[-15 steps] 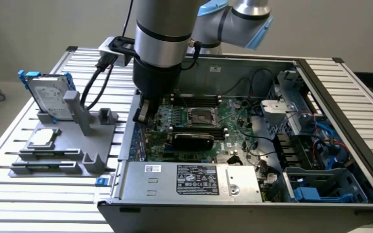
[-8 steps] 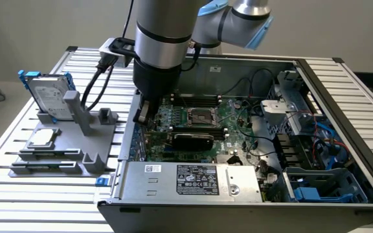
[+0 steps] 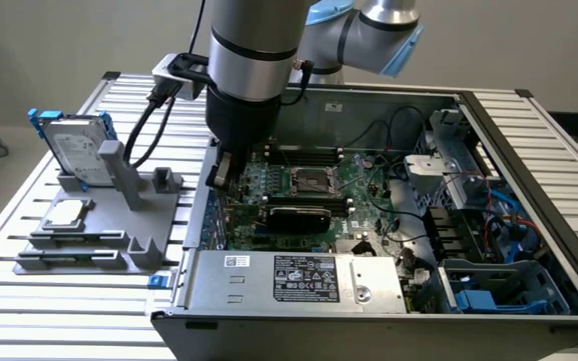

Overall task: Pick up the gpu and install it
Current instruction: 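Press down on the gpu until it lock into place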

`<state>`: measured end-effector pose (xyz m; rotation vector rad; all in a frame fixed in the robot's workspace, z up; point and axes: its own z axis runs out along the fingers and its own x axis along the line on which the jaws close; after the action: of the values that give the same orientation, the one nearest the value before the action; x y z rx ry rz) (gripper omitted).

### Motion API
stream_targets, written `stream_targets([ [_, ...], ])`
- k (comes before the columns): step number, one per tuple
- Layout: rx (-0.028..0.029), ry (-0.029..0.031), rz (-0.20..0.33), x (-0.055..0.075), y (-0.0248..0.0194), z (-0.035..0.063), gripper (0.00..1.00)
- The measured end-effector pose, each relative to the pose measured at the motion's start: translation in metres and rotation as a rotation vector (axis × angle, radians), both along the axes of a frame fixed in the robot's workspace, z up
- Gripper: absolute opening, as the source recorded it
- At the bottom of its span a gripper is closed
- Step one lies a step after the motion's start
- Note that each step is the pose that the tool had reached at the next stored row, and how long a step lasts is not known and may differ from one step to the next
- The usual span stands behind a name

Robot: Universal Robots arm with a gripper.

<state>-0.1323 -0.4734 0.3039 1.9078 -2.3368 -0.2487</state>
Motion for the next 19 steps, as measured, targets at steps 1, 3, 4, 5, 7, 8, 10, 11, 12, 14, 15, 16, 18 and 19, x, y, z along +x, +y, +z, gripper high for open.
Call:
stream_targets([
  [1, 0.0002, -0.0001, 0.000, 0.0001, 0.0000, 0.0014, 0.11],
  [3, 0.0002, -0.0001, 0.000, 0.0006, 0.0000, 0.0037, 0.11],
  [4, 0.0003, -0.0001, 0.000, 0.0010, 0.0000, 0.0048, 0.11],
  [5, 0.0009, -0.0001, 0.000, 0.0015, 0.0000, 0.0057, 0.11],
  [7, 0.0021, -0.0002, 0.001, 0.0026, 0.0000, 0.0068, 0.11],
  [8, 0.0027, -0.0003, 0.001, 0.0028, 0.0000, 0.0067, 0.11],
  [10, 0.0034, -0.0002, 0.001, 0.0034, 0.0000, 0.0067, 0.11],
  [11, 0.0034, 0.0000, 0.001, 0.0040, 0.0001, 0.0069, 0.11],
  [12, 0.0039, 0.0000, 0.001, 0.0049, 0.0002, 0.0069, 0.11],
  [14, 0.0049, 0.0000, 0.001, 0.0070, 0.0010, 0.0069, 0.11],
  [15, 0.0052, 0.0000, 0.001, 0.0081, 0.0015, 0.0068, 0.11],
  [16, 0.0055, -0.0001, 0.001, 0.0087, 0.0022, 0.0068, 0.11],
  [18, 0.0063, 0.0000, 0.001, 0.0090, 0.0035, 0.0068, 0.11],
  [19, 0.0064, 0.0004, 0.001, 0.0091, 0.0040, 0.0068, 0.11],
])
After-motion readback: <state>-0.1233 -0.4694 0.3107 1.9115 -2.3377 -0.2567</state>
